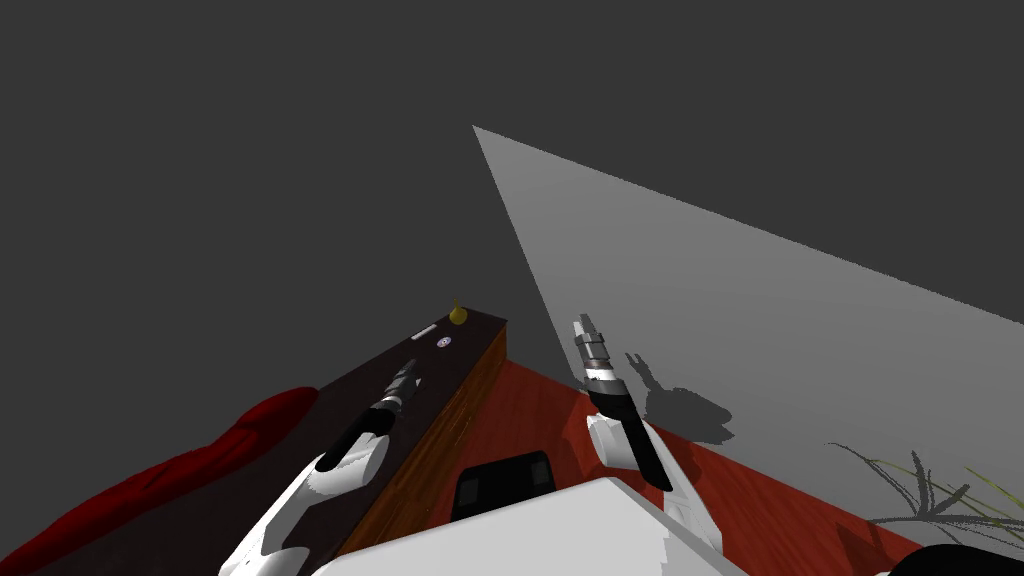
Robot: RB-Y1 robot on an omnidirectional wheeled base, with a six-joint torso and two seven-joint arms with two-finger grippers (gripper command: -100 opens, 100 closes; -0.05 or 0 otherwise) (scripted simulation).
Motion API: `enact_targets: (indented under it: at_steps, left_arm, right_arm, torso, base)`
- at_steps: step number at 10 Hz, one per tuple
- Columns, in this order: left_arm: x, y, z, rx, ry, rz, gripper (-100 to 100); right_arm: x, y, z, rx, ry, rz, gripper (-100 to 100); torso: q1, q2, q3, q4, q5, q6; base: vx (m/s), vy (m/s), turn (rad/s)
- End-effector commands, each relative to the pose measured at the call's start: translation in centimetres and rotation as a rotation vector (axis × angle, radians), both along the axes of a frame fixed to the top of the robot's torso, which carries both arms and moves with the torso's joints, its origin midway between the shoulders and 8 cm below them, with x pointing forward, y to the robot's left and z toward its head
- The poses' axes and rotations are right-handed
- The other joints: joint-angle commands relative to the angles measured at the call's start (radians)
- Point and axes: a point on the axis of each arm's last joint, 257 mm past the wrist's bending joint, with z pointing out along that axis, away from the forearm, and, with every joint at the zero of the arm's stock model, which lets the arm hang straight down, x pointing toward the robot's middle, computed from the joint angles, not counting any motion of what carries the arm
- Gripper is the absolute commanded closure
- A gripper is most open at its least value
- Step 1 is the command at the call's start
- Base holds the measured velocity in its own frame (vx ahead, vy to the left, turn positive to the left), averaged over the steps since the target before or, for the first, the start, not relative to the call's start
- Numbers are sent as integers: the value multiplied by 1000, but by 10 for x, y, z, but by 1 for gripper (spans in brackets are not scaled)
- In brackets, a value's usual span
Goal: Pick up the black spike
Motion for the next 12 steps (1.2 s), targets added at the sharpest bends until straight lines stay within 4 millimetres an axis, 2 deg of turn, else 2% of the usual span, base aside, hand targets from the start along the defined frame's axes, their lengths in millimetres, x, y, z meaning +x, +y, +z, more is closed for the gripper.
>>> enact_targets:
  at_steps: [1,2,3,4,5,6,7,8,9,10,11,12]
  left_arm:
    - [-7,21,-23,-34,71,42,-100]
    - [-9,21,-29,-37,91,45,-100]
    - [-13,38,-42,-66,135,83,-100]
    - [-16,40,-49,-69,160,88,-100]
    - [-20,55,-60,-99,199,126,-100]
    - [-26,58,-70,-103,228,134,-100]
    - [-32,73,-80,-135,268,175,-100]
    - [-38,75,-89,-138,294,184,-100]
    - [-47,91,-101,-172,338,230,-100]
    - [-52,92,-107,-175,359,236,-100]
    - [-63,109,-119,-209,395,286,-100]
    - [-68,108,-124,-214,421,290,-100]
  right_arm:
    - [0,0,0,0,0,0,0]
    - [0,0,0,0,0,0,0]
    - [0,0,0,0,0,0,0]
    - [0,0,0,0,0,0,0]
    - [0,0,0,0,0,0,0]
    - [0,0,0,0,0,0,0]
    - [0,0,0,0,0,0,0]
    - [0,0,0,0,0,0,0]
    - [0,0,0,0,0,0,0]
    - [0,0,0,0,0,0,0]
    - [0,0,0,0,0,0,0]
    - [0,0,0,0,0,0,0]
  torso:
    - [0,0,0,0,0,0]
    - [0,0,0,0,0,0]
    - [1,0,0,0,0,0]
    - [1,0,0,0,0,0]
    - [2,0,0,0,0,0]
    - [1,0,0,0,0,0]
    - [1,0,0,0,0,0]
    - [2,0,0,0,0,0]
    - [2,1,0,0,0,0]
    - [3,0,0,0,1,0]
    - [3,1,1,0,1,0]
    - [3,1,1,0,1,0]
  base:
    - [46,-50,-86]
    - [41,-34,-41]
    - [46,-27,-89]
    - [42,-20,-42]
    - [46,-26,-86]
    - [39,-22,-40]
    - [45,-20,-107]
    - [39,-9,-60]
    - [43,-7,-93]
    - [36,-2,-57]
    - [40,3,-119]
    - [33,5,-55]
